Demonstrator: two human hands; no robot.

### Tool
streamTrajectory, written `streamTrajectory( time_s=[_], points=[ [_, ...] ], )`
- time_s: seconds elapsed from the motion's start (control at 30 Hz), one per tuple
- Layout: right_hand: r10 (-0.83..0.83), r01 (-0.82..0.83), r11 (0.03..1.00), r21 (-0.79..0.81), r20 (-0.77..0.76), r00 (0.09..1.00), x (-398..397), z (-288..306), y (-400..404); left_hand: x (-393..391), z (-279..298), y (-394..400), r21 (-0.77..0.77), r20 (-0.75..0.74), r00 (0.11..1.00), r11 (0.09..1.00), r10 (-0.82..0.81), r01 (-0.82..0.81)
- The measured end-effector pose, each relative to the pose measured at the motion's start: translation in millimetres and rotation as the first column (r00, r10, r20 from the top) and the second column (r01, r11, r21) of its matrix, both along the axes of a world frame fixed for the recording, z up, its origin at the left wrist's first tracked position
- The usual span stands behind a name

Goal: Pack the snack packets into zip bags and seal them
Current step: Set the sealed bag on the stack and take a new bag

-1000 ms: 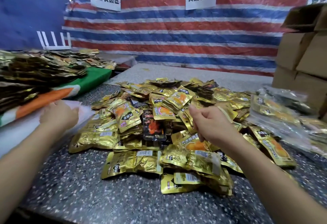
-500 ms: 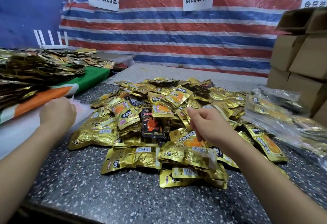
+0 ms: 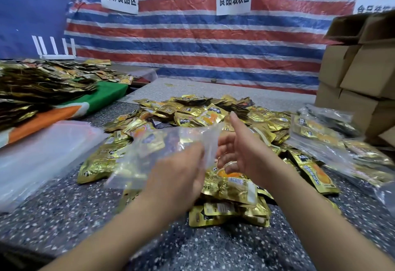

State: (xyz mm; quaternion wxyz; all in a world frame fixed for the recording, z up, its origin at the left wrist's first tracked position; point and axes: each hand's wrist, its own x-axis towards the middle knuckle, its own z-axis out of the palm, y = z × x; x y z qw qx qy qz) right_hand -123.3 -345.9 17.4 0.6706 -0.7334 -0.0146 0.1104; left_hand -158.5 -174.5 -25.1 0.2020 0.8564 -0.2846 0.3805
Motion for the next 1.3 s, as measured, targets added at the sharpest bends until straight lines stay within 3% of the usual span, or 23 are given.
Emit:
streamTrajectory(
  time_s=[0.2, 0.3, 0.43, 0.53, 0.63, 0.73, 1.0, 1.2, 1.3],
  points=[
    [-0.045, 0.056, 0.984, -0.168, 0.065, 0.997, -11, -11, -21, -11, -17, -17, 0.104, -0.181, 0.968, 0.976, -0.171, 0.192],
    [-0.057, 0.061, 0.983, -0.175, 0.026, 0.998, -16, -14, -25, -12, -19, -20, 0.168, -0.166, 0.976, 0.971, -0.143, 0.171],
    [-0.048, 0.070, 0.962, -0.263, 0.092, 0.995, -23, -16, -26, -16, -18, -20, 0.182, -0.208, 0.957, 0.953, -0.203, 0.242],
    [-0.053, 0.088, 0.959, -0.270, 0.133, 0.990, -26, -17, -27, -19, -16, -21, -0.015, -0.332, 0.905, 0.961, -0.265, 0.276],
    [-0.033, 0.084, 0.963, -0.257, 0.197, 0.980, -31, -17, -25, -14, -9, -28, -0.263, -0.383, 0.886, 0.950, -0.261, 0.166],
    [-0.037, 0.083, 0.981, -0.175, 0.255, 0.966, -35, -20, -20, -6, 2, -32, -0.417, -0.476, 0.819, 0.902, -0.319, 0.110],
    [0.050, -0.035, 0.998, -0.061, 0.280, 0.959, -49, -31, -12, -3, 6, -28, -0.652, -0.623, 0.570, 0.758, -0.537, 0.002],
    [0.134, -0.107, 0.989, -0.099, 0.331, 0.934, -55, -39, -7, -5, 2, -15, -0.718, -0.663, 0.365, 0.693, -0.653, -0.065],
    [0.183, -0.155, 0.982, -0.111, 0.316, 0.931, -55, -42, -8, -8, 3, -11, -0.711, -0.674, 0.314, 0.703, -0.669, -0.031]
  ],
)
